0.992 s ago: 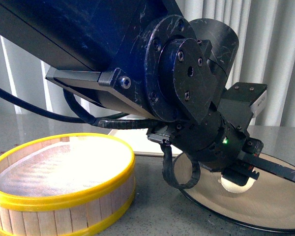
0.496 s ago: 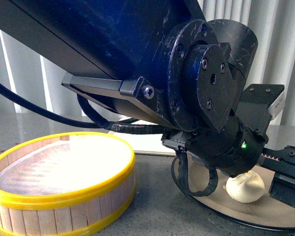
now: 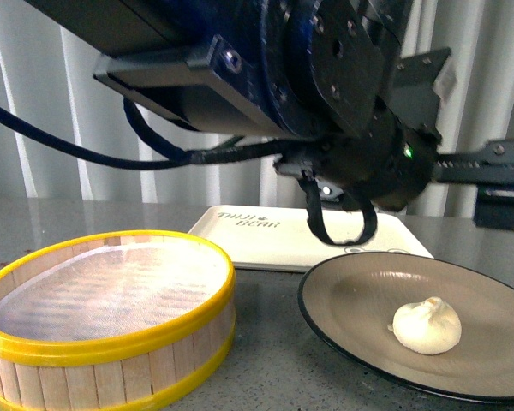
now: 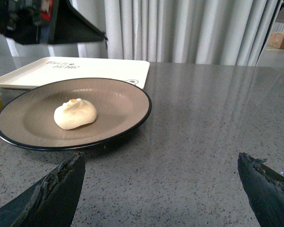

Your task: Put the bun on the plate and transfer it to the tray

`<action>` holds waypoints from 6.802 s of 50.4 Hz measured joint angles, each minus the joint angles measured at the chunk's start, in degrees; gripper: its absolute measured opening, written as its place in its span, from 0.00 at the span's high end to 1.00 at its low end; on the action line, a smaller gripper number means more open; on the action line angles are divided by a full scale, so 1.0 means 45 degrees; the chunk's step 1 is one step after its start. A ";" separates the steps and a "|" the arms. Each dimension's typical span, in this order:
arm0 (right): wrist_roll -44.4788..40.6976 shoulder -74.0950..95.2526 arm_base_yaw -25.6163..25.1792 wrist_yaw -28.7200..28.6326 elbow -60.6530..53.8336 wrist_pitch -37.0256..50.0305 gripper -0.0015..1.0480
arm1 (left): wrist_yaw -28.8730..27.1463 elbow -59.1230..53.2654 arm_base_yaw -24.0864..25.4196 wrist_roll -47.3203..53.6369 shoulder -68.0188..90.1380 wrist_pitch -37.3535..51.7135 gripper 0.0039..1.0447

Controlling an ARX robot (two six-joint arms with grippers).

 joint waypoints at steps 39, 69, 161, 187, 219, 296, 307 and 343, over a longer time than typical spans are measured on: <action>0.0000 0.0000 0.0000 0.0034 0.0000 0.0000 0.08 | -0.6261 -0.6426 0.3939 -0.0257 -0.3842 0.6917 0.49; 0.0000 0.0000 0.0000 0.0000 0.0000 0.0000 0.08 | -0.4056 -1.6616 0.6630 0.0087 -0.9942 1.0180 0.96; 0.0000 0.0000 0.0000 0.0000 0.0000 0.0000 0.08 | -0.2409 -2.0512 0.8247 0.0097 -2.3163 0.1355 0.96; 0.0000 0.0000 0.0000 0.0000 0.0000 0.0000 0.08 | -0.2385 -2.0507 0.8247 0.0121 -2.5505 -0.1073 0.55; -0.0005 0.2074 0.0267 0.1899 0.0816 -0.0010 0.08 | -0.2404 -2.0507 0.8247 0.0131 -2.5505 -0.1073 0.06; -1.9545 1.5693 0.3356 -0.1049 0.6649 0.3109 0.08 | -0.2385 -2.0507 0.8247 0.0136 -2.5509 -0.1073 0.06; -1.9511 1.5960 0.3653 -0.1059 0.6649 0.3240 0.38 | -0.2385 -2.0507 0.8247 0.0131 -2.5509 -0.1073 0.06; -2.0395 1.5538 0.3002 -0.0976 0.5401 0.5285 0.97 | -0.2385 -2.0507 0.8247 0.0131 -2.5509 -0.1073 0.06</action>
